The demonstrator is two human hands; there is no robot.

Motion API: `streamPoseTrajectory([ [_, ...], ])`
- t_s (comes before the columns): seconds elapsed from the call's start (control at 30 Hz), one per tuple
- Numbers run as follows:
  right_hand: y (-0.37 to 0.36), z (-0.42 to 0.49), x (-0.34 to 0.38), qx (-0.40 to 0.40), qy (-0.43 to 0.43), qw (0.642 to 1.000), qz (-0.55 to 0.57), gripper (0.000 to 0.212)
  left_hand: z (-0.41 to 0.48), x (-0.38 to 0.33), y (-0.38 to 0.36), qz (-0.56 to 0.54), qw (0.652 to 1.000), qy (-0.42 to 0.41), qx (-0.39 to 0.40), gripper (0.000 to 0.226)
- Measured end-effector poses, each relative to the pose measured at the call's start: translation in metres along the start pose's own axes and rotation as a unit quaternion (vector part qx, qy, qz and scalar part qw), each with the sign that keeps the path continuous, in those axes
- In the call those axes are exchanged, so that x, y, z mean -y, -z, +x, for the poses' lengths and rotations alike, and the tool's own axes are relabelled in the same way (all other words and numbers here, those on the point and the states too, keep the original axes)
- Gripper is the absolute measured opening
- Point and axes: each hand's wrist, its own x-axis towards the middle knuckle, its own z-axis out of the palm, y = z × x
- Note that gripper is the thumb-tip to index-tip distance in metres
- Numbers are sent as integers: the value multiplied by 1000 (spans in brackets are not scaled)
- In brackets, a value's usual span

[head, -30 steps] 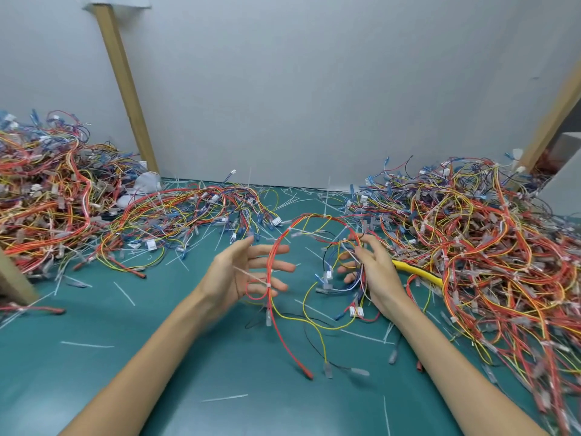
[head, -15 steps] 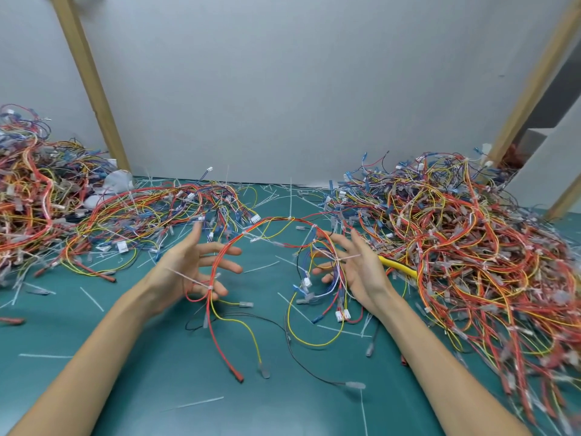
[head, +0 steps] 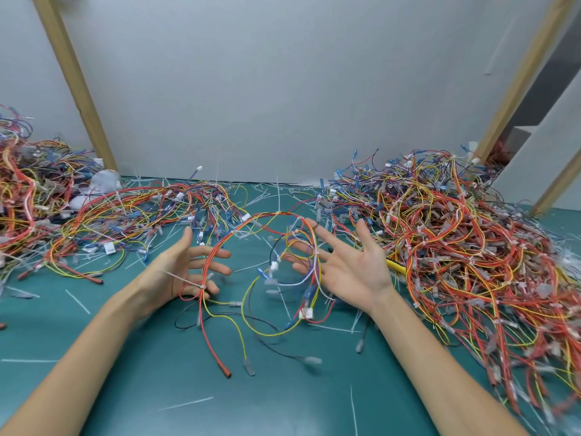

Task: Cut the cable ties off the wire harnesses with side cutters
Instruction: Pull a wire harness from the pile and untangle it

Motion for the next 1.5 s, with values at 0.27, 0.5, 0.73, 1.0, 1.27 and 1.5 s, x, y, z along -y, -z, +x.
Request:
streamPoseTrajectory([
  [0.27,-22,-5,-2,75,-15,993,91,86,2,2,-9,18,999,-32,-37,74],
  [0.5,-20,-3,-12,66,-22,995,73,84,6,9,-31,77,985,-98,-118,72],
  [0.73,-16,0,-13,68,-28,995,73,82,7,6,-30,64,989,-84,-108,77],
  [1.0,-13,0,-14,63,-24,995,67,83,6,5,-31,65,989,-86,-105,77],
  [1.27,-12,-1,-13,52,-20,996,63,83,6,6,-31,73,988,-86,-106,78],
  [1.5,-12,-2,-13,49,-15,997,62,82,6,6,-30,78,988,-82,-106,78],
])
